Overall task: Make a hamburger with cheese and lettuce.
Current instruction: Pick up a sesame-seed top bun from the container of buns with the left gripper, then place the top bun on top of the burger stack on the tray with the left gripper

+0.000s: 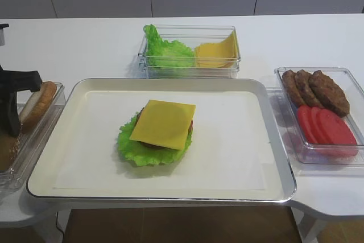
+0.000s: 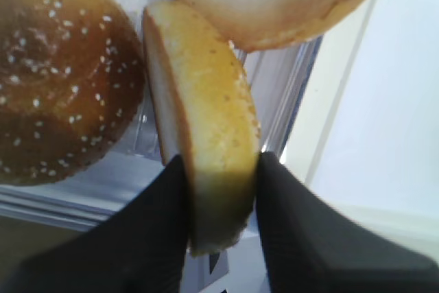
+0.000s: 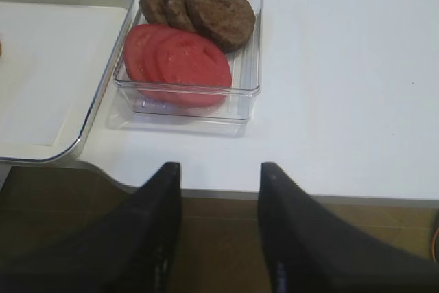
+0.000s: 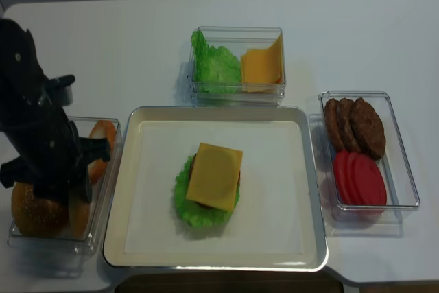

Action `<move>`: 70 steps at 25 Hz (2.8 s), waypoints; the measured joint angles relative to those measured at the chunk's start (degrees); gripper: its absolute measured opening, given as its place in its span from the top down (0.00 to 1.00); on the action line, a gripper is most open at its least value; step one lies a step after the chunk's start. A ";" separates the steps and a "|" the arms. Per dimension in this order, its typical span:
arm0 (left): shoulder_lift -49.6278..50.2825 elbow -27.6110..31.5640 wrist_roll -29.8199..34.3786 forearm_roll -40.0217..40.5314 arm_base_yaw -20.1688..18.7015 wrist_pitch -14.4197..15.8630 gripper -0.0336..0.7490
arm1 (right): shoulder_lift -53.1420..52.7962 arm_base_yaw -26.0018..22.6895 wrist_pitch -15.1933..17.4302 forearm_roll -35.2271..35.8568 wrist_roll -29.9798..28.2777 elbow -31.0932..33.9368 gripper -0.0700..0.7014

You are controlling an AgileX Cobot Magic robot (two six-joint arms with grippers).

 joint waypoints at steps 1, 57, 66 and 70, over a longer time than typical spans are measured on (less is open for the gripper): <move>0.00 -0.50 0.04 0.00 0.00 0.10 0.68 | 0.00 0.00 0.00 0.00 0.00 0.00 0.52; -11.29 -2.17 24.54 -36.61 0.00 0.80 0.69 | 0.00 0.00 0.00 0.00 -0.34 0.00 0.52; -7.28 -2.17 37.91 -53.53 0.00 0.54 0.69 | 0.00 0.00 0.00 0.00 -0.34 0.00 0.52; -3.88 -2.17 42.81 -58.61 0.00 0.34 0.69 | 0.00 0.00 0.00 0.00 -0.22 0.00 0.52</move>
